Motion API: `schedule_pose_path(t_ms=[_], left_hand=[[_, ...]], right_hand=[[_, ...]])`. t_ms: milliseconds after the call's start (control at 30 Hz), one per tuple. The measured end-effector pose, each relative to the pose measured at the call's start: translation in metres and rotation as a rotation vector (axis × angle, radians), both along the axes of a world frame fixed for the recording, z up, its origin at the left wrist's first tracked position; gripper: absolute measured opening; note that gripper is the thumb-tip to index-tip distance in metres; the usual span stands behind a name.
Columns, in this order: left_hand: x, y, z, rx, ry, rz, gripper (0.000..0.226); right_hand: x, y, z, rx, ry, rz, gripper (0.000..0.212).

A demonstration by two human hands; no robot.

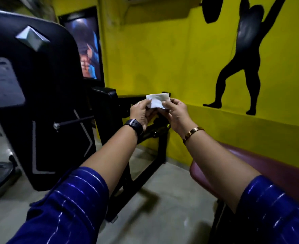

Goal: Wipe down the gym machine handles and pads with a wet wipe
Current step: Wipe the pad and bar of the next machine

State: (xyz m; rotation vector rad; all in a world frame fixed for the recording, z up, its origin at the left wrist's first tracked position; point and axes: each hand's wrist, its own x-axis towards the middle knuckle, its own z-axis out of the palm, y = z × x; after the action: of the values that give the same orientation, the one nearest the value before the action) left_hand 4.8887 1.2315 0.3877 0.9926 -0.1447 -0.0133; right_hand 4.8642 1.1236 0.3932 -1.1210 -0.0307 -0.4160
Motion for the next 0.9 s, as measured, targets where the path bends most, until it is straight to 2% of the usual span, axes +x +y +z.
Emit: schedule_pose_path(t_ms=[100,167,533,700,900], left_hand=[[-0.004,0.003,0.006,-0.029,0.010,0.039,0.002],[-0.005,0.006,0.008,-0.046,0.012,0.064,0.003],[-0.022,0.036,0.008,-0.026,-0.002,0.219,0.008],[-0.029,0.052,0.010,-0.023,-0.037,0.252,0.023],[-0.027,0.077,0.007,-0.038,-0.032,0.301,0.027]], right_hand=[[-0.001,0.004,0.006,0.016,-0.015,0.033,0.016],[-0.002,0.008,0.009,0.048,-0.014,0.065,0.015],[-0.014,0.035,0.002,0.009,0.028,0.119,0.016],[-0.014,0.047,0.008,0.048,0.024,0.158,0.014],[-0.006,0.065,0.006,0.026,0.056,0.166,0.014]])
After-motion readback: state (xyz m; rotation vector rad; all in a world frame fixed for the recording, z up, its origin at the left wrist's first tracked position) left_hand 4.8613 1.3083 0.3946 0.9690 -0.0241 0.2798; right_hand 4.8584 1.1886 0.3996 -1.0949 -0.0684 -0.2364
